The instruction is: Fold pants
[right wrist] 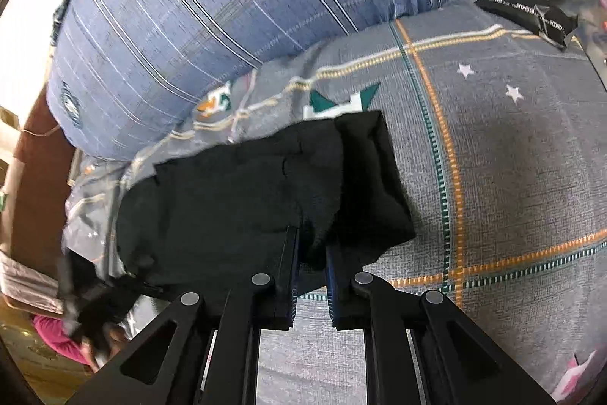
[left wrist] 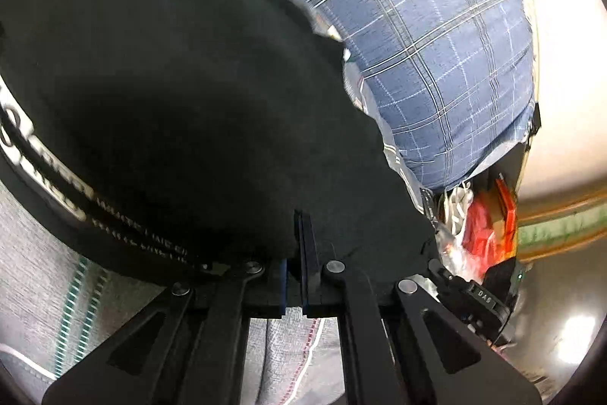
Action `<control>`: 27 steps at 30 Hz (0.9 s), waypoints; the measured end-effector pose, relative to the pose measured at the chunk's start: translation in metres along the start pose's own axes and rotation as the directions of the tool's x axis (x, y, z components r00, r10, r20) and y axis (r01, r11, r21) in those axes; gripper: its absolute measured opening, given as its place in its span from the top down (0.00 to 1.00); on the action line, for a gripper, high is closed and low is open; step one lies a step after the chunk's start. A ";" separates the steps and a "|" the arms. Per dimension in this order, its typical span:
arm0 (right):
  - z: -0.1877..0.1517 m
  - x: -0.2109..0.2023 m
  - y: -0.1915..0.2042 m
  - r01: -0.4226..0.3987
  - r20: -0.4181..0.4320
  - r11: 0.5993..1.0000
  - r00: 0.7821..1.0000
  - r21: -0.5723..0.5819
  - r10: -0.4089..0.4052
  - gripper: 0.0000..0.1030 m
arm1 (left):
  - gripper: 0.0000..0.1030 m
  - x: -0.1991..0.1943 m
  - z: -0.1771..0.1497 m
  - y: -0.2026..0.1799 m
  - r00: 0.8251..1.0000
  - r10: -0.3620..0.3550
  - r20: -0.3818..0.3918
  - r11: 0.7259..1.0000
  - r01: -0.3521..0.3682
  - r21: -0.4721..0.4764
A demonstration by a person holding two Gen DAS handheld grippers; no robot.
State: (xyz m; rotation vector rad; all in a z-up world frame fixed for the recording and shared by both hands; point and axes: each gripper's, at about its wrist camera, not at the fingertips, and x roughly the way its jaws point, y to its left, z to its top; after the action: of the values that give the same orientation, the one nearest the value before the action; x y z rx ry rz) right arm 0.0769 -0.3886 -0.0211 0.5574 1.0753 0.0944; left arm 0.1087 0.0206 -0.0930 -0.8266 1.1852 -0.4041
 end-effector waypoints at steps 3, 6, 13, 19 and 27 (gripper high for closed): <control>0.000 -0.004 0.005 0.010 0.019 1.000 1.000 -0.024 -0.009 0.89 | 0.98 -0.011 -0.002 -0.011 0.999 -0.021 0.036 0.998 0.019 0.053; 0.002 -0.028 0.013 -0.043 0.123 0.997 0.991 -0.060 0.050 0.89 | 0.98 -0.025 -0.005 -0.025 0.994 -0.075 0.081 0.991 0.066 0.116; 0.006 0.009 -0.010 0.118 -0.074 0.993 0.990 -0.002 -0.118 0.63 | 0.98 0.010 -0.008 -0.007 0.998 0.066 -0.022 0.994 -0.064 0.085; 0.015 -0.029 -0.030 -0.037 0.093 0.992 0.995 0.118 0.026 0.31 | 0.97 0.007 -0.008 -0.012 0.997 0.071 -0.015 0.993 -0.070 0.099; 0.041 0.006 0.008 0.130 0.085 0.991 0.988 -0.036 -0.126 0.58 | 0.98 0.010 -0.013 -0.015 0.997 0.082 -0.010 0.991 -0.081 0.107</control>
State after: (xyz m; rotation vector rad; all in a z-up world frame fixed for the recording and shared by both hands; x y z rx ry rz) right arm 0.1160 -0.3952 -0.0076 0.4494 1.0233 -0.0186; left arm 0.1021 -0.0005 -0.0900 -0.6820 1.1965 -0.4032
